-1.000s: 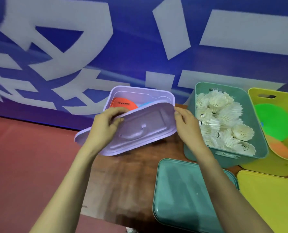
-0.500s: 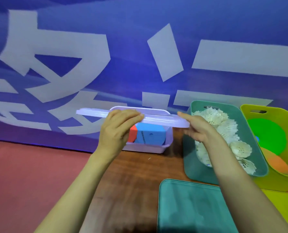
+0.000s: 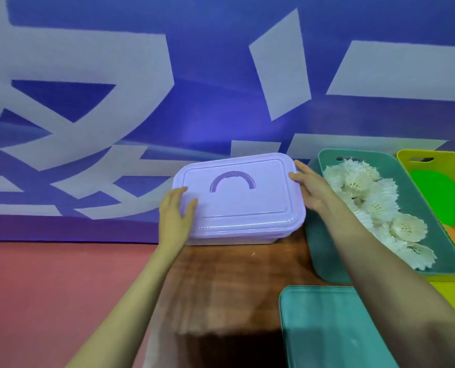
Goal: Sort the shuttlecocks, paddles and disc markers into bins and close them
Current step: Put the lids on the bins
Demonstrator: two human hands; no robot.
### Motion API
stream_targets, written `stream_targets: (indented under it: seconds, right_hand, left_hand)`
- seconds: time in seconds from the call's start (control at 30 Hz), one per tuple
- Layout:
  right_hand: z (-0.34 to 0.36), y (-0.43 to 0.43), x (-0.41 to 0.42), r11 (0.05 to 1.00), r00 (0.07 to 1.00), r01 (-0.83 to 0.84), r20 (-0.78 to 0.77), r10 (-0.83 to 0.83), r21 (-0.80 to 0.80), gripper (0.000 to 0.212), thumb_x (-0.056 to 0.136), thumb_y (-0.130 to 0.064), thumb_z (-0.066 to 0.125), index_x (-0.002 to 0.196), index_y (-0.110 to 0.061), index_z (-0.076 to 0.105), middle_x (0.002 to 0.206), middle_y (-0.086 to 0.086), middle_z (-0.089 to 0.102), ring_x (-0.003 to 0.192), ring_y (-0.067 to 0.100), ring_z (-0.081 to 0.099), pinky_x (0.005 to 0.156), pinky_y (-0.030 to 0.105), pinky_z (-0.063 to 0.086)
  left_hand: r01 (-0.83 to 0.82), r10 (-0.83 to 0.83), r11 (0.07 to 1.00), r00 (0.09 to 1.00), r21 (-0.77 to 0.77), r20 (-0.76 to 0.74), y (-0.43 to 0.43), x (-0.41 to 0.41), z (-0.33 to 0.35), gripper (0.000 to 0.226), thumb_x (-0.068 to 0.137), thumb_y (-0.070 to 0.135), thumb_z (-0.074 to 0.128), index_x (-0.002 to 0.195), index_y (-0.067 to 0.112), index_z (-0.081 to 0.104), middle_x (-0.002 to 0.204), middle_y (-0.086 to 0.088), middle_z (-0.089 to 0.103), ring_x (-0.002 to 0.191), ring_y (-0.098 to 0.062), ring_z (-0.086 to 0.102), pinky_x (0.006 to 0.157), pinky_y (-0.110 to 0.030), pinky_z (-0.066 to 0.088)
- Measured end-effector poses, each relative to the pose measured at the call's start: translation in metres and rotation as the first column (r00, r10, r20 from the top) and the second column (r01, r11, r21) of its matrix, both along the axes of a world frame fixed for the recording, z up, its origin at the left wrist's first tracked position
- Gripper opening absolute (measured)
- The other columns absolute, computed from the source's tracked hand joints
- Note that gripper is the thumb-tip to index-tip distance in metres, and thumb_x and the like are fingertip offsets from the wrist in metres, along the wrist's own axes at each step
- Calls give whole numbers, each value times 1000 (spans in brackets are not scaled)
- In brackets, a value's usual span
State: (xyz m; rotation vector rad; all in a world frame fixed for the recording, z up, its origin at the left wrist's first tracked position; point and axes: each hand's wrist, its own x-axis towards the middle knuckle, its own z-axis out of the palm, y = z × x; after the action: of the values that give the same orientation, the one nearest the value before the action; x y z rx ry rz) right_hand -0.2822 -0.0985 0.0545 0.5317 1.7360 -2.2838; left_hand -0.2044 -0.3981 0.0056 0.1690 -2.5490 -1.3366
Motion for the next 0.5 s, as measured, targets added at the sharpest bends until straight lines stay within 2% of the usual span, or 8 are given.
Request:
stream_targets:
  seconds: [0.03,0.1,0.17,0.27,0.3,0.37,0.43,0.5]
  right_hand:
    - [-5,-2,-5,999,999,31,6,-32,45,33,87,4,49,112,-15,57,92,3,70,79,20,67,67,29,55]
    - [-16,-10,-14,965,995,94,4,-98,245,36,81,-9,62,117,-12,56,108,7,66,91,24,64,81,36,53]
    - [-20,-21,-16,874,994,111,-59,-94,473,41,80,-22,68,118,-12,56,113,5,62,100,23,61,91,38,50]
    - [-29,-31,-17,736,989,92,-149,12,670,38,85,-40,60,115,-15,58,110,-1,61,102,20,58,92,36,46]
    - [-31,-33,-16,697,989,77,-145,39,713,47,82,-52,56,112,-16,59,111,0,60,103,22,56,94,38,45]
    - [-41,-34,-21,615,996,16,-66,59,788,77,66,-73,45,114,-14,58,120,7,57,115,28,51,101,43,39]
    - [-53,-36,-23,545,998,-68,48,52,835,95,64,-77,47,129,-8,50,141,15,41,135,30,30,112,42,25]
    - [-58,-39,-19,465,992,-128,123,40,876,98,73,-68,59,142,-3,32,155,15,14,144,27,6,117,42,13]
  left_hand:
    - [-57,56,998,993,7,108,-6,-10,-5,46,91,24,58,131,4,48,133,-13,49,125,-31,42,106,-41,32]
    - [-106,93,994,955,34,281,-12,-19,-16,55,93,28,54,137,-1,37,140,-19,42,129,-34,38,106,-40,30]
    - [-163,127,984,931,78,343,-11,-19,-23,59,93,30,53,141,1,32,145,-17,38,132,-32,37,106,-38,30]
    - [-236,183,960,936,150,301,-7,-13,-27,65,92,29,55,145,7,25,150,-10,32,136,-27,33,110,-38,28]
    - [-230,181,960,944,158,275,-5,-10,-26,66,91,27,56,146,8,24,151,-8,32,137,-25,32,111,-38,27]
    - [-221,187,966,954,132,234,-4,-9,-29,66,90,23,58,145,8,26,149,-8,34,136,-25,34,110,-37,28]
    - [-223,193,969,952,108,238,-3,-8,-31,65,89,22,59,144,8,28,148,-7,37,134,-25,36,109,-37,30]
    - [-208,181,974,952,89,246,-4,-8,-33,64,88,23,59,144,9,30,146,-7,39,133,-26,38,109,-41,32]
